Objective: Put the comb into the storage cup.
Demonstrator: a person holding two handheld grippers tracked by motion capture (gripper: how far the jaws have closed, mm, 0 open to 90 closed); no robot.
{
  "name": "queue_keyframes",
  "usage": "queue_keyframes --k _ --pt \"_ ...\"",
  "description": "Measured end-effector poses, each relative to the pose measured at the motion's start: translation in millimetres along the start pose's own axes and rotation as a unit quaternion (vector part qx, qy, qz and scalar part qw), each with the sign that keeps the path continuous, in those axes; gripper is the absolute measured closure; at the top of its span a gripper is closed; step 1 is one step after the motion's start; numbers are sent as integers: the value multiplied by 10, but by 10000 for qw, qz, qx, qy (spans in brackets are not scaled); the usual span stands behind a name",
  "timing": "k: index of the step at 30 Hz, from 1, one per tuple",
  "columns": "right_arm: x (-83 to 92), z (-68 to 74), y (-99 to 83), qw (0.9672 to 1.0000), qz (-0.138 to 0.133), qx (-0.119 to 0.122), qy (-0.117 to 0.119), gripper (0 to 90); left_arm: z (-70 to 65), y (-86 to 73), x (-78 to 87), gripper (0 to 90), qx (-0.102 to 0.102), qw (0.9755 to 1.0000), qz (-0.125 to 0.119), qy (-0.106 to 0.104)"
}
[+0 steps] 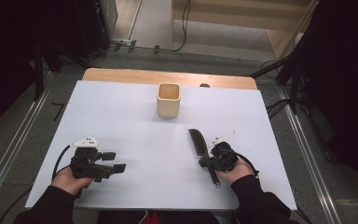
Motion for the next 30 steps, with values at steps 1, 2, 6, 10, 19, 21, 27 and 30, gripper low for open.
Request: queue_keyframes --k 1,2,6,10,19,21,27,30 --pt "3 -8 0 10000 1 8 -13 880 0 0 1 258 -5 10000 9 11" --pt "10 -17 -2 10000 8 -33 -26 880 -1 0 2 258 -8 10000 12 6" --pt "23 -46 -3 9999 -2 -49 -94 880 -2 0 -1 258 -6 10000 15 16" --pt "42 -95 -12 9998 -7 -78 -160 880 -4 3 -2 258 -15 10000 -2 17" --pt "77 -198 -10 9994 -58 -154 -314 880 -6 3 -3 258 -26 10000 -2 24" --pt "80 -215 -9 9994 -69 -154 -317 880 -7 4 0 258 -27 10000 0 28" --pt "104 -270 -10 9989 -75 -173 -422 880 -6 5 2 258 -29 10000 -3 34" --pt "125 -337 -5 9985 -97 -216 -503 880 -6 9 3 258 -26 10000 -25 28"
Point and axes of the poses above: each handheld gripper's, and its own axes: x roughly backward along the jaws, y roughly out of its top, z roughly to its left, the point moved 7 cm from there along -x, roughly forward along the jaws, and after that the axes turned 1 degree about -x, right-handed, at the moved point
